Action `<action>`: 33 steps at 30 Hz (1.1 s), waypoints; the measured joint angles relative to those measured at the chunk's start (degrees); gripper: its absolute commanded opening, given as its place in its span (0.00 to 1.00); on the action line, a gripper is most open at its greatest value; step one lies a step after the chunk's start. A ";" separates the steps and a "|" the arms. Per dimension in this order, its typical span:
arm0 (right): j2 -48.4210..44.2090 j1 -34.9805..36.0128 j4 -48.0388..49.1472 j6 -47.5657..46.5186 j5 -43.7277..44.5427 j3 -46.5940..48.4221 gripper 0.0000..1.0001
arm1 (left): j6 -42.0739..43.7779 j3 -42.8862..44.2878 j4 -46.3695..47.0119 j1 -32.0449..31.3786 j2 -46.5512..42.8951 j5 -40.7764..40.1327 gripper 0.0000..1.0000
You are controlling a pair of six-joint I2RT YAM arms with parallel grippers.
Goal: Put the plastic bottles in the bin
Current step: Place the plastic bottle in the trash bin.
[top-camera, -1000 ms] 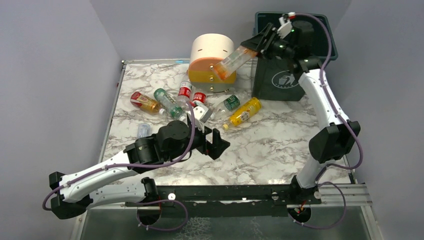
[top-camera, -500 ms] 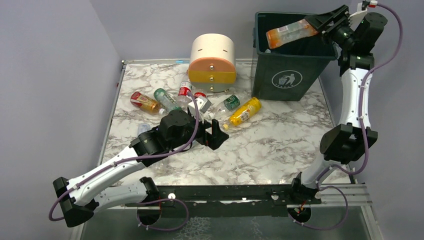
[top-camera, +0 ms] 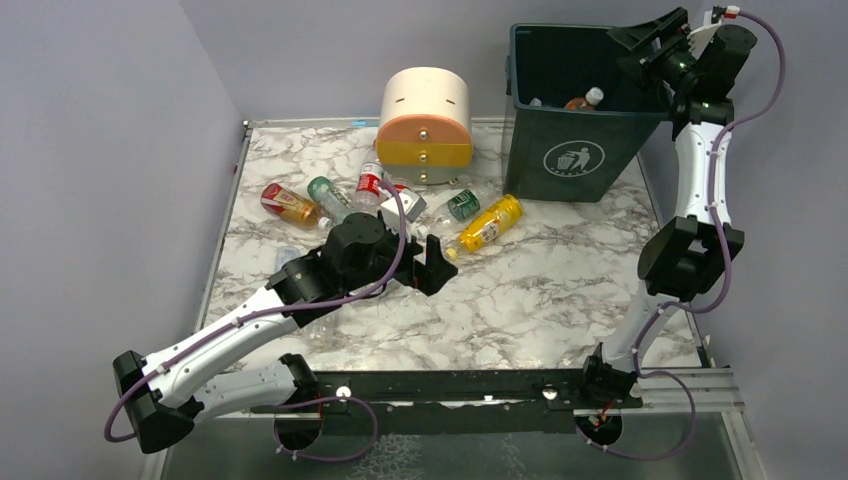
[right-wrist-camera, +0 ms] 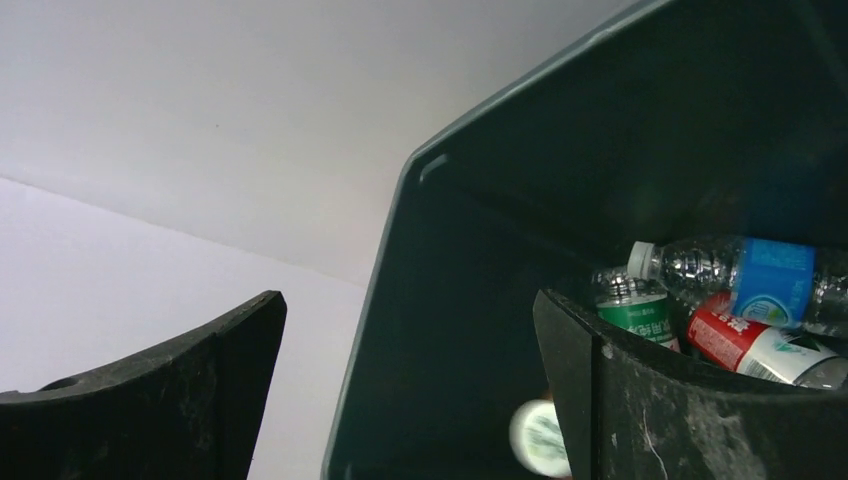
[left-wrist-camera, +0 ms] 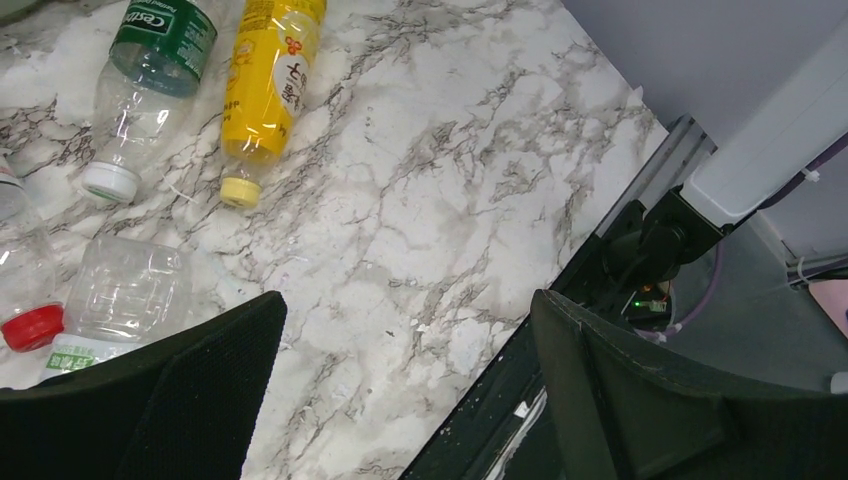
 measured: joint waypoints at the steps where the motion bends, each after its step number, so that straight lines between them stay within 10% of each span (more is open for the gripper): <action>1: 0.39 0.00 -0.07 -0.04 0.00 0.02 0.97 | 0.00 -0.02 0.02 0.20 0.00 0.11 0.99; 15: -3.45 0.02 0.59 0.44 -3.69 -1.51 1.00 | -1.29 -4.42 0.35 0.57 -3.15 0.48 0.99; 33: -34.56 13.00 5.51 -5.25 -8.07 -36.89 1.00 | -3.87 -11.54 2.56 0.57 -4.50 3.32 0.99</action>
